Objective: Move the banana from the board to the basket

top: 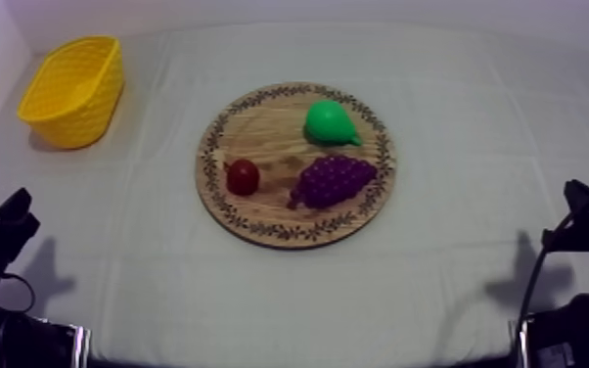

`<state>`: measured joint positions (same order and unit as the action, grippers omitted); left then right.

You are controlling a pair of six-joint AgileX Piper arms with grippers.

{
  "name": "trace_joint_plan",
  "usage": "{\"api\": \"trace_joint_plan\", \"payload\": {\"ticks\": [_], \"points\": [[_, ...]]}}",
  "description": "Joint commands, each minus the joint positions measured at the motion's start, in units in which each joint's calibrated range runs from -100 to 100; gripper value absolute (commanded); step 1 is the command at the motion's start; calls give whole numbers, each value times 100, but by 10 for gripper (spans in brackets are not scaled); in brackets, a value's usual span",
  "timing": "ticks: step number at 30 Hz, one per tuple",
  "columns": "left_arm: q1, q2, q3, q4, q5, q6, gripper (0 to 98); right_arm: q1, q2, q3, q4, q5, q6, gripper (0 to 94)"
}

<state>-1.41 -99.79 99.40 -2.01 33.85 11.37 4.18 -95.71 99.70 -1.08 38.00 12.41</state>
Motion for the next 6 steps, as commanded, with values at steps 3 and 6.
{"api": "trace_joint_plan", "payload": {"ticks": [3,6], "points": [[0,-4,4,3,-5,-11,0,3,-4,-3,-2,-2,-1,6],[0,-4,4,3,-5,-11,0,3,-4,-3,-2,-2,1,6]]}}
